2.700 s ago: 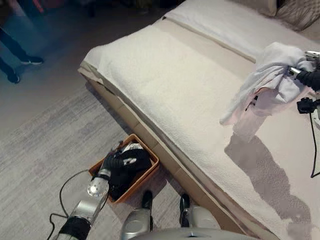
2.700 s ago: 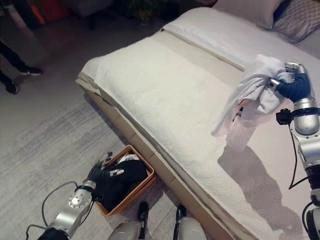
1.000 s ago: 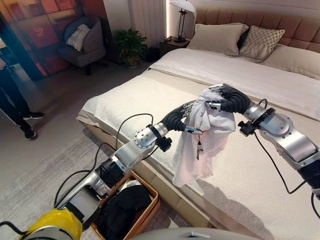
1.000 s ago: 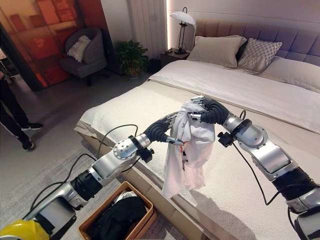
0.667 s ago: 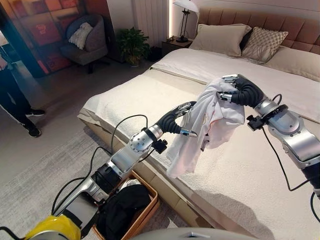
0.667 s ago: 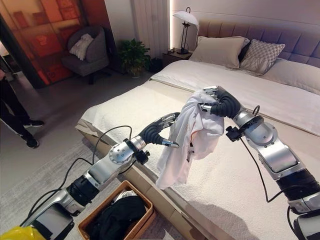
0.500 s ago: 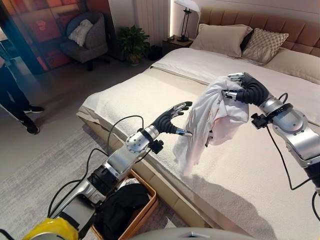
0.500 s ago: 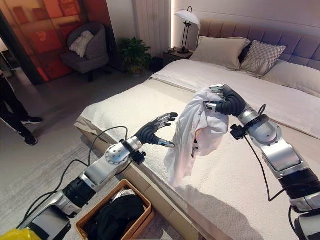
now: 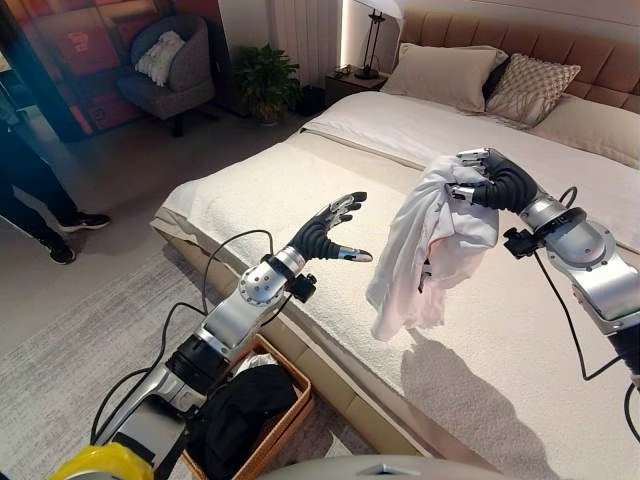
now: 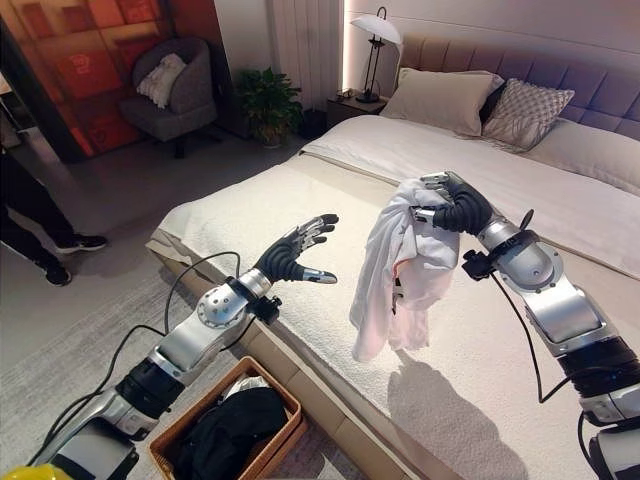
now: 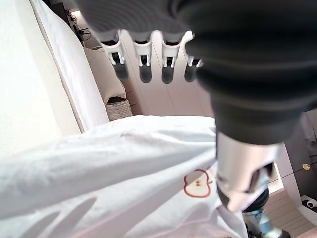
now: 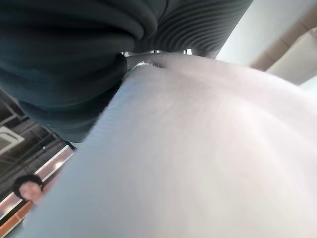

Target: Pick up clothes into the bucket

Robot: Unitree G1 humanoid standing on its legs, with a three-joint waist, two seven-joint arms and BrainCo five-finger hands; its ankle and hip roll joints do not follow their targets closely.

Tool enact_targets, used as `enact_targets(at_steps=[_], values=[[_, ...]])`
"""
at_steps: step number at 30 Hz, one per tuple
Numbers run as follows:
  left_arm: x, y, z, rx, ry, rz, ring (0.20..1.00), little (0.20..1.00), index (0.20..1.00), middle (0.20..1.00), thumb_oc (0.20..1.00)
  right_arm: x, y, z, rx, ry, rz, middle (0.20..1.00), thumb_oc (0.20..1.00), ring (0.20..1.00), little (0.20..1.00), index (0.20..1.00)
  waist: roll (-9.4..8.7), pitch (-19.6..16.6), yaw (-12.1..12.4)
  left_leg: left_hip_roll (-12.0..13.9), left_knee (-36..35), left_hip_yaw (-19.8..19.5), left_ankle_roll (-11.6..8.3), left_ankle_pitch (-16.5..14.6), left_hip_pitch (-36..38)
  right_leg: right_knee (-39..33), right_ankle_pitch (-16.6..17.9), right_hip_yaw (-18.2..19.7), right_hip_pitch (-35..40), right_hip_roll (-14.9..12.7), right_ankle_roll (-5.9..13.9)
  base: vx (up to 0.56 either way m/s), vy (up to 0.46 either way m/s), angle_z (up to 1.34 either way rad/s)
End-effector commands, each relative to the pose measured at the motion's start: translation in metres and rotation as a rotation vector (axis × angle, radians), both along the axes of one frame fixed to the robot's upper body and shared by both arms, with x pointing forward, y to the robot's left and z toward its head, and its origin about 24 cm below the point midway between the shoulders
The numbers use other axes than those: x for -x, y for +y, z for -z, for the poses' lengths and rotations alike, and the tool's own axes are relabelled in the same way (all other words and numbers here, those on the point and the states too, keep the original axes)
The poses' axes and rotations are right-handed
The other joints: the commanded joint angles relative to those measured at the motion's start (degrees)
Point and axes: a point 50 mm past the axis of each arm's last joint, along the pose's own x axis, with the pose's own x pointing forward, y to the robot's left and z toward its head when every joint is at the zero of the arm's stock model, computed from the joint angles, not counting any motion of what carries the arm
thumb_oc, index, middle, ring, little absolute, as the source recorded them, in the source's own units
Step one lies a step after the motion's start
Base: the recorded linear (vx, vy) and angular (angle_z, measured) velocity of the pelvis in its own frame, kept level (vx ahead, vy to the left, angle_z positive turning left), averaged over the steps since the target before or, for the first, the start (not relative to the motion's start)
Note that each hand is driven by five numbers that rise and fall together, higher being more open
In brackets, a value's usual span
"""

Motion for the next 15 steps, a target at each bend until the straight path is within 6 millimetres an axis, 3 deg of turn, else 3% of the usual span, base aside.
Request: enact_targets(at_steps=[1, 15], values=[[-0.005, -0.007, -0.005, 0.022, -0.04, -0.002, 1.0, 1.0, 1.0, 1.0, 1.0, 0.006, 0.011, -0.036, -0.114, -0.143, -0.103, 0.2, 0.2, 0.2, 0.2, 0.2, -3.61, -4.9, 0.8, 0.4, 5.4, 0.1, -0.53, -5.3, -3.0, 5.0, -0.3, 1.2, -3.6, -3.6, 3.11, 0.0, 0.0, 0.0], [-0.005, -0.046, -0.004, -0.005, 0.002, 0.149, 1.0, 1.0, 1.0, 1.0, 1.0, 0.015, 0.051, -0.053, -0.204, -0.185, -0.322, 0.2, 0.2, 0.2, 0.2, 0.2, -3.36, -4.6, -0.2, 0.3, 5.6, 0.2, -0.26, -4.8, -3.5, 5.3, 0.1, 1.6, -4.4, -3.6, 3.16, 0.0, 0.0, 0.0]])
